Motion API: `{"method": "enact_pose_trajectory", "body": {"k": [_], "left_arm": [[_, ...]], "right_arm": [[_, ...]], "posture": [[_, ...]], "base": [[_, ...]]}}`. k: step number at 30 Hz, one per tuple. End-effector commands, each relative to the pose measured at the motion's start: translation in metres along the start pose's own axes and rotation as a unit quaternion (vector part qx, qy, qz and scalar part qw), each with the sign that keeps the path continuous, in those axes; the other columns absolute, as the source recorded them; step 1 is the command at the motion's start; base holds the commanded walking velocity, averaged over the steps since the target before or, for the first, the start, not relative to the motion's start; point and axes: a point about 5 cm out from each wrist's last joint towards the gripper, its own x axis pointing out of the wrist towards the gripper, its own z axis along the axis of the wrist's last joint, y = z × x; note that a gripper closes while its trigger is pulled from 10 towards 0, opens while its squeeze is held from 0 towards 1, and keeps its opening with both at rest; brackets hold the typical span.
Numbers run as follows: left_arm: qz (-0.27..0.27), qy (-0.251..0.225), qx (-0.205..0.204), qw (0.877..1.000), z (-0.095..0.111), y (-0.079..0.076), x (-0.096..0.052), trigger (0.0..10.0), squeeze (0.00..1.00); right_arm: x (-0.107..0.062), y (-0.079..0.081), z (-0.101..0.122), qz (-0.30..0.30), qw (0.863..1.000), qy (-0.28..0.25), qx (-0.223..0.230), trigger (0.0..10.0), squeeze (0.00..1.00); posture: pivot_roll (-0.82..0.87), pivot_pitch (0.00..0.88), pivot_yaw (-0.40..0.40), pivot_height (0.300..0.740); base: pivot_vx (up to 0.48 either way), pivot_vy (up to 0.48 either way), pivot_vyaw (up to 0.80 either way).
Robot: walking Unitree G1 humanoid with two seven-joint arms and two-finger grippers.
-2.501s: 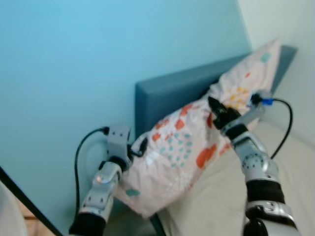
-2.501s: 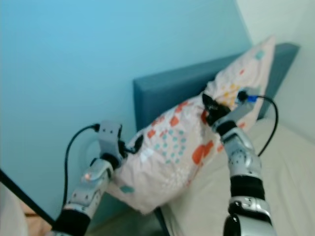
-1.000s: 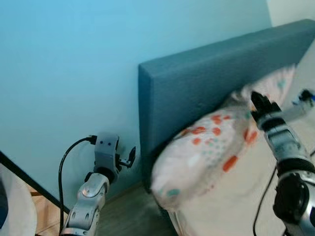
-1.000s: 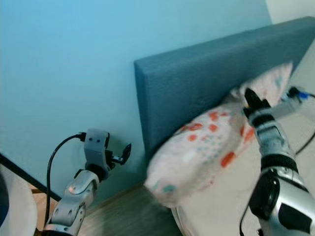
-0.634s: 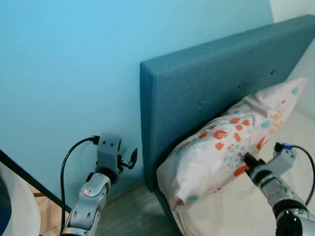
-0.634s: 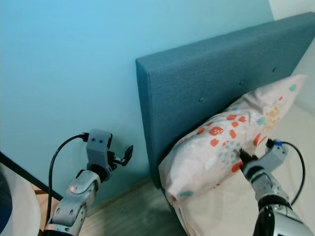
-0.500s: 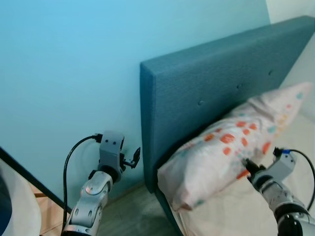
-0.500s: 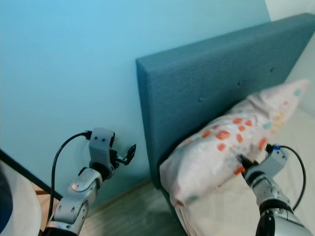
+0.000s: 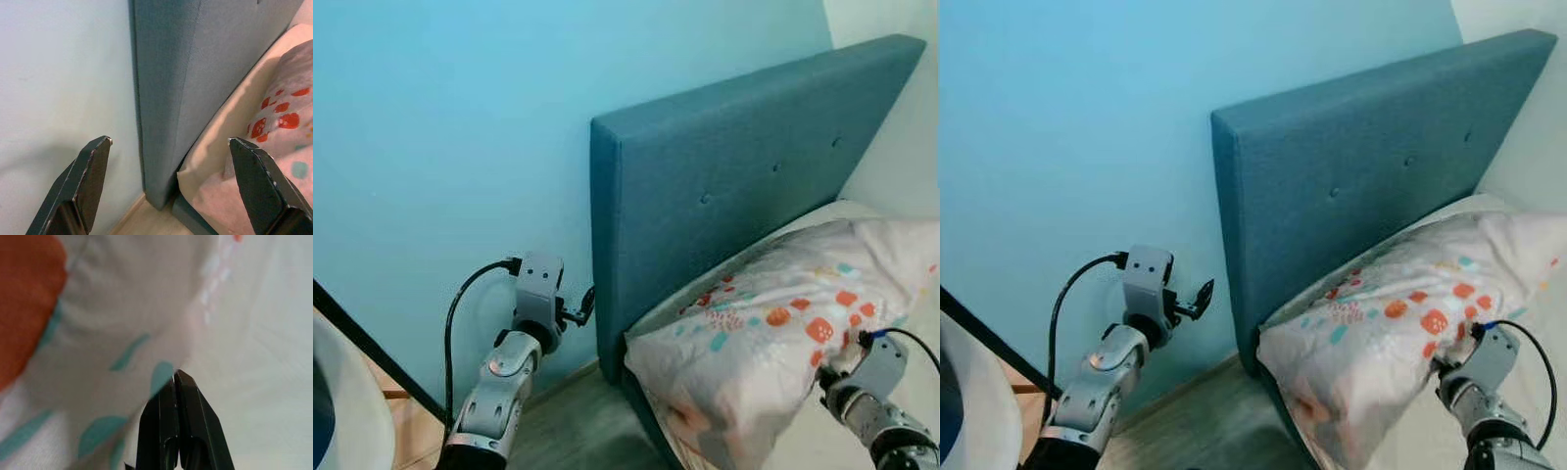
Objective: Clean up the room
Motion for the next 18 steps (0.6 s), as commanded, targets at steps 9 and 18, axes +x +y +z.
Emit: {"method": "enact_pose_trajectory", "body": {"k": [9, 18], "left_arm": [[-0.009, 0.0, -0.015, 1.0, -0.002, -0.002, 0.002, 10.0, 0.0], [-0.021, -0.005, -0.027, 0.999, -0.002, -0.01, 0.007, 10.0, 0.0]], "right_arm": [[-0.013, -0.057, 0.006, -0.135, 0.989, 0.013, -0.055, 10.0, 0.0], [-0.028, -0.088, 0.04, -0.192, 0.975, -0.04, -0.103, 10.0, 0.0]], "posture": [[-0.01, 0.09, 0.004, 0.656], [-0.02, 0.08, -0.004, 0.656]], "base": [[0.0, 0.0, 0.0], [0.0, 0.0, 0.0]]}}
